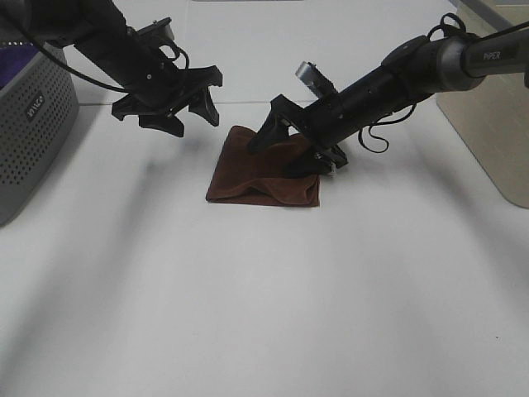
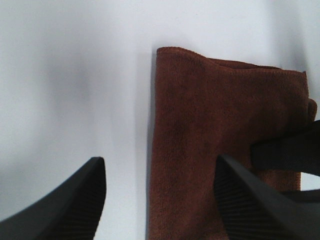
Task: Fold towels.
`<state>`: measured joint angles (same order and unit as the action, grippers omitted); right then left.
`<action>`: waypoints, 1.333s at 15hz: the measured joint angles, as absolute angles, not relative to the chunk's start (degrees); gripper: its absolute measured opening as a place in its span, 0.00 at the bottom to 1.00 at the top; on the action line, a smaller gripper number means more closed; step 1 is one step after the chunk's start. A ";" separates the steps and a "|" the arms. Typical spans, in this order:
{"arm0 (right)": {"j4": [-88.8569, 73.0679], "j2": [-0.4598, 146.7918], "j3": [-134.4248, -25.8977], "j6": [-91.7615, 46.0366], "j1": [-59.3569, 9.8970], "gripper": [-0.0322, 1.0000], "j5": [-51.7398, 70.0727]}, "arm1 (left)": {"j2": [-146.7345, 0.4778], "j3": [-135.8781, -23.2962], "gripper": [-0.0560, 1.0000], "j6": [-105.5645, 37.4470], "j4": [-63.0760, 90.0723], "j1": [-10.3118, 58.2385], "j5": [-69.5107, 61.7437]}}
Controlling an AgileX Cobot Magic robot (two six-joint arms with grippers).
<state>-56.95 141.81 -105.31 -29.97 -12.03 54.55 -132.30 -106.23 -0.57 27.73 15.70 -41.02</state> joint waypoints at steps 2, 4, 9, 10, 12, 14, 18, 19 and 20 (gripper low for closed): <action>-56.44 141.81 -105.31 -29.45 -9.11 0.81 55.29 | -132.30 -106.23 0.61 -0.57 27.67 15.70 -41.02; -56.26 141.81 -105.31 -28.71 -5.73 0.81 56.49 | -132.30 -106.23 0.61 -0.57 27.56 15.70 -41.02; -55.52 141.12 -105.31 -28.71 -2.52 0.81 60.91 | -132.30 -106.23 0.61 -0.57 27.27 15.70 -41.02; -54.89 139.86 -105.31 -28.71 -2.52 0.81 62.17 | -132.30 -106.23 0.61 -0.57 27.27 15.70 -41.02; -52.02 135.10 -105.31 -28.48 -2.52 0.81 63.60 | -131.78 -106.23 0.61 -0.57 27.10 15.70 -41.88; -45.49 129.37 -105.31 -25.84 -3.21 0.81 64.06 | -129.72 -106.23 0.61 -0.57 26.59 15.70 -43.60; -25.84 119.29 -105.31 -16.04 -9.51 0.81 68.01 | -120.89 -106.23 0.61 -0.57 22.80 15.70 -48.59; -18.68 115.39 -105.31 -10.94 -12.66 0.81 69.10 | -115.39 -106.23 0.61 -0.57 21.72 15.70 -52.25; -16.16 112.87 -104.45 -8.65 -13.81 0.81 69.10 | -112.70 -106.23 0.61 -0.57 20.86 15.70 -54.66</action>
<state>-16.16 112.87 -104.45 -8.65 -13.81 69.10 -112.70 -106.23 -0.57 20.86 15.70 -54.66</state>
